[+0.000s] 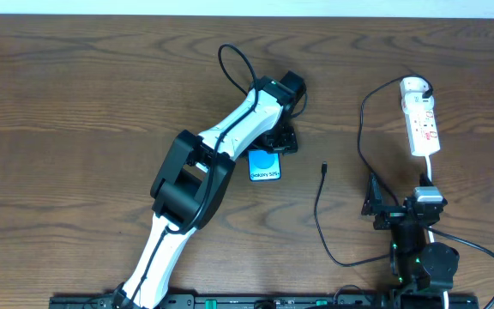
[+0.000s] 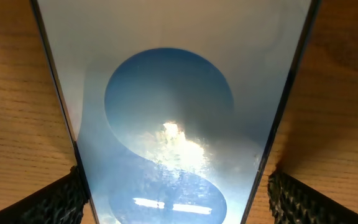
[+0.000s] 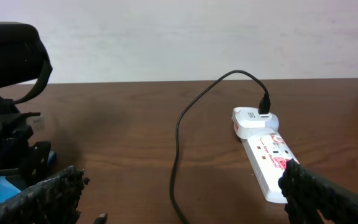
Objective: Plug charger to phone and switch on socket
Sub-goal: 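Lift the phone's top end with the left gripper, tilting it up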
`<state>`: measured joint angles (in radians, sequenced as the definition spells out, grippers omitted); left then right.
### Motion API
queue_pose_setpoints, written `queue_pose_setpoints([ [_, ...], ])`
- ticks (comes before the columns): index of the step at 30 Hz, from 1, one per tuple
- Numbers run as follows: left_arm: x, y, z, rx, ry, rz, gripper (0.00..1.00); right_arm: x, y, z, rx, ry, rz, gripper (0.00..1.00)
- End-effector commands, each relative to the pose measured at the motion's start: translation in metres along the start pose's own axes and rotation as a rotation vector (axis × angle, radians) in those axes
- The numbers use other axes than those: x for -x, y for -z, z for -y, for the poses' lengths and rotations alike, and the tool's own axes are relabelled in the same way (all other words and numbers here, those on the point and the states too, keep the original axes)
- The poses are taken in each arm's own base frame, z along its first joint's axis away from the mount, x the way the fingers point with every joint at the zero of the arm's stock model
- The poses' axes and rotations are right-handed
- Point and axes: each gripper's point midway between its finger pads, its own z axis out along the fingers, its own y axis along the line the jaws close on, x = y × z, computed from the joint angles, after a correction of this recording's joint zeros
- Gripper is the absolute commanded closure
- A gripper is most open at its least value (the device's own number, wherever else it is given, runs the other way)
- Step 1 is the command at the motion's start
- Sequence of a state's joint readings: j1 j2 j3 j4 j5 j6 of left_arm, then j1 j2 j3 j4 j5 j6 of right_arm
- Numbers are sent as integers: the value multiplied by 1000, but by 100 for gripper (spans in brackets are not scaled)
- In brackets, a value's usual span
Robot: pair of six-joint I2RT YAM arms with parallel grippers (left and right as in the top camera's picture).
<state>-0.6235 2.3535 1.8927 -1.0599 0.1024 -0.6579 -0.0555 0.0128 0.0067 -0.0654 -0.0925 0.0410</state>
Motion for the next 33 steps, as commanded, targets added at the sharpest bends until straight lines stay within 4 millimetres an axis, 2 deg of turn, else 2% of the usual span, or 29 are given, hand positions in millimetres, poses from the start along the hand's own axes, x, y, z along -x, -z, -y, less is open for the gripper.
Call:
queue_pose_setpoints([
  [1, -7, -19, -9, 41, 12, -37, 8, -1, 0, 0, 0, -6, -2, 1],
  [5, -6, -19, -8, 39, 11, -35, 8, -1, 0, 0, 0, -6, -2, 1],
  [8, -6, -19, -8, 39, 11, -35, 14, -1, 0, 0, 0, -6, -2, 1],
  [16, -6, -19, -9, 41, 11, -33, 15, -1, 0, 0, 0, -6, -2, 1],
  [20, -6, -19, -9, 40, 13, -33, 23, -1, 0, 0, 0, -6, -2, 1],
  [28, -4, -17, -11, 39, 18, -32, 23, -1, 0, 0, 0, -6, -2, 1],
  [33, -2, -8, -10, 19, 26, -27, 24, -1, 0, 0, 0, -6, -2, 1],
])
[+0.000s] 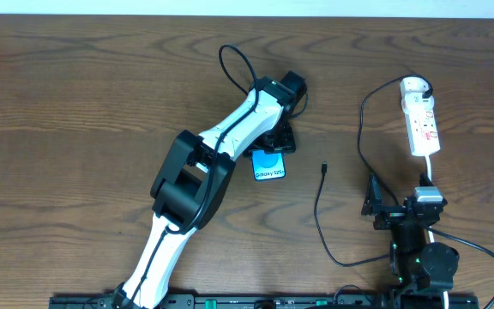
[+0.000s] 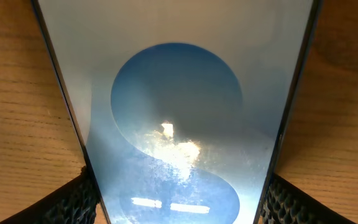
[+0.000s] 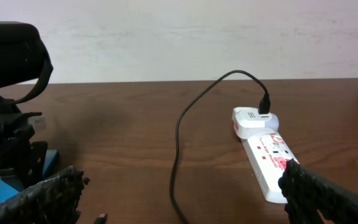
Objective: Plug charger to phone and switch on socket
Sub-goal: 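Lift the phone's top end with the left gripper, tilting it up, then raise the phone upright and pull it back toward the left arm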
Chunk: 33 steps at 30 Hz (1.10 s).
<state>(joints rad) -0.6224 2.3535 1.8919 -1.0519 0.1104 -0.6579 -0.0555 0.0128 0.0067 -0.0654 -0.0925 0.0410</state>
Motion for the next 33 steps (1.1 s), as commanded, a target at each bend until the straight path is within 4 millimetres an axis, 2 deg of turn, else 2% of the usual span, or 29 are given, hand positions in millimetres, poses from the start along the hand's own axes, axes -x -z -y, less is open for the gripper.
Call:
queue_pose_setpoints([
  [1, -3, -6, -12, 24, 26, -27, 23, -1, 0, 0, 0, -6, -2, 1],
  [13, -7, 24, -12, -16, 33, -24, 24, -1, 0, 0, 0, -6, -2, 1],
  [27, -26, 87, 20, -257, -13, -45, 24, -1, 0, -1, 1, -6, -2, 1],
  [33, -38, 105, 34, -368, -26, -100, 24, -1, 0, 0, 0, -6, -2, 1],
])
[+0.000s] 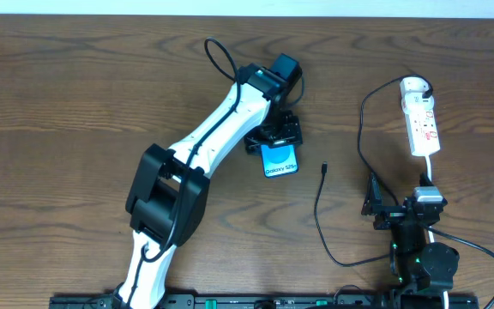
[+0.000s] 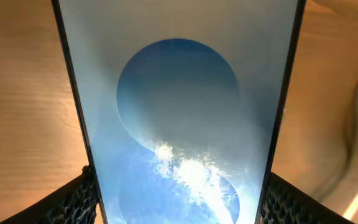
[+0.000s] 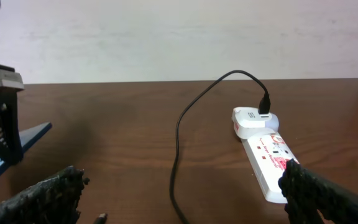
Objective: Plug charger to phone and switch on socket
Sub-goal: 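Raise the phone upright and pull it back toward the left arm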
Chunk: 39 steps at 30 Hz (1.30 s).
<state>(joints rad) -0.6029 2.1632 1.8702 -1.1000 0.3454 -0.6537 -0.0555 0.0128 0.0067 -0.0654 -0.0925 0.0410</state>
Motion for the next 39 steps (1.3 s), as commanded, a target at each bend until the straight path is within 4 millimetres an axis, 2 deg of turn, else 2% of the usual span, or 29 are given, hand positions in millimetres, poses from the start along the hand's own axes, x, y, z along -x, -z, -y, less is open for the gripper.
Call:
queue_pose_setpoints([
  [1, -15, 24, 21, -147, -16, -66, 24, -1, 0, 0, 0, -6, -2, 1],
  [7, -26, 44, 41, -372, 26, -224, 24, -1, 0, 0, 0, -6, -2, 1],
  [14, -23, 82, 51, -640, 27, -347, 24, -1, 0, 0, 0, -6, -2, 1],
  [27, -4, 133, 44, -908, 92, -434, 24, -1, 0, 0, 0, -6, -2, 1],
  [39, 11, 159, 31, -1027, 128, -449, 24, -1, 0, 0, 0, -6, -2, 1],
])
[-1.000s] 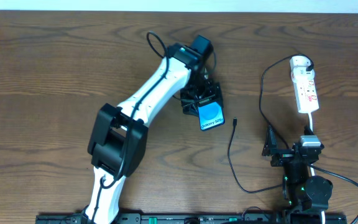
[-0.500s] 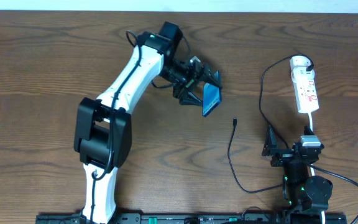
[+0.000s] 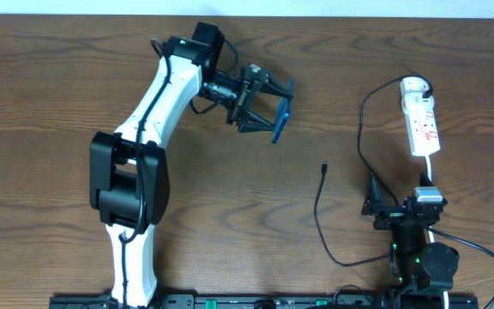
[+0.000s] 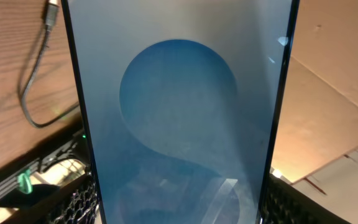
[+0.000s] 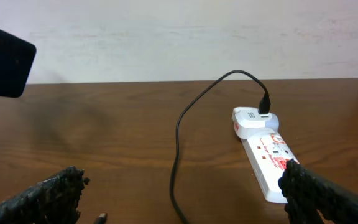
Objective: Plug charger to phone and switch on socket
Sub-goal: 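Raise the phone upright and pull it back toward the left arm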
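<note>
My left gripper [image 3: 268, 103] is shut on the blue phone [image 3: 281, 112] and holds it in the air, turned edge-on to the overhead camera. The phone's blue screen [image 4: 179, 118] fills the left wrist view, between the fingers [image 4: 73, 202]. The black charger cable [image 3: 320, 215] lies on the table, its free plug [image 3: 324, 168] right of the phone. It runs to the white adapter [image 5: 253, 121] in the white socket strip [image 3: 424, 124]. My right gripper [image 5: 182, 193] is open, low at the near right, with nothing between its fingers.
The brown wooden table [image 3: 75, 69] carries only the cable and the socket strip. A white wall [image 5: 166, 37] stands behind the table's far edge. A black rail [image 3: 230, 302] runs along the near edge.
My left arm has swung up and to the left. The phone, then lying flat near the table's middle in my left gripper, is now lifted and turned on edge. The right arm has not moved.
The phone lay flat at mid-table with my left gripper open around it. Then the fingers were shut on it. Then it had shifted right and rotated on the table. Now it is held up in the air. The right gripper stayed open and still.
</note>
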`<state>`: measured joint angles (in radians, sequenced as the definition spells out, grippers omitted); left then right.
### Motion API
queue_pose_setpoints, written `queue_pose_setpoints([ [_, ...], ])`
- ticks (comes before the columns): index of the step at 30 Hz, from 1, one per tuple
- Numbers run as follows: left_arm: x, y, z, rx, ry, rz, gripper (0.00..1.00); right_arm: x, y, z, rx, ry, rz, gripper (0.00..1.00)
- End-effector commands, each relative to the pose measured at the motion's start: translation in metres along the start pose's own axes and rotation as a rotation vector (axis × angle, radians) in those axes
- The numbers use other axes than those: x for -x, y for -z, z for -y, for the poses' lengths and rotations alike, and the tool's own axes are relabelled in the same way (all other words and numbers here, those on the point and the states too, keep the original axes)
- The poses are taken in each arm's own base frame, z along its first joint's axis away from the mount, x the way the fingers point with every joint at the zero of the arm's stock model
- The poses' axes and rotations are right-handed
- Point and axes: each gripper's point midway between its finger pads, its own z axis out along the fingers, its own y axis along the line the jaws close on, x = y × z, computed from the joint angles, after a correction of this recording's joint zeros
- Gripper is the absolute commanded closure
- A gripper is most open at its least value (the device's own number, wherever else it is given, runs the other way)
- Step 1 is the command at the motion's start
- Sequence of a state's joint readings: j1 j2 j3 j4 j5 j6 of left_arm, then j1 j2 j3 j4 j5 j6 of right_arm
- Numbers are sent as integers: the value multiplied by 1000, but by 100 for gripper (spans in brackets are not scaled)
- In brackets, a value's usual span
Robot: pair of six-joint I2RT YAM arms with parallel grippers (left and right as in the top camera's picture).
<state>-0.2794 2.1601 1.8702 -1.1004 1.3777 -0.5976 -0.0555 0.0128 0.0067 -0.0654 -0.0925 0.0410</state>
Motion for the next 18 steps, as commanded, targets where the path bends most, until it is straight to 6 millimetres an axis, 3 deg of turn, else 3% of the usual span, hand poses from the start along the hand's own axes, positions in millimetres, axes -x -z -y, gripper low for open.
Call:
queue_pose_setpoints([
  [1, -21, 14, 26, -99, -59, -39, 24, -1, 0, 0, 0, -6, -2, 1],
  [18, -23, 25, 34, -156, -56, -57, 24, -1, 0, 0, 0, -6, -2, 1],
])
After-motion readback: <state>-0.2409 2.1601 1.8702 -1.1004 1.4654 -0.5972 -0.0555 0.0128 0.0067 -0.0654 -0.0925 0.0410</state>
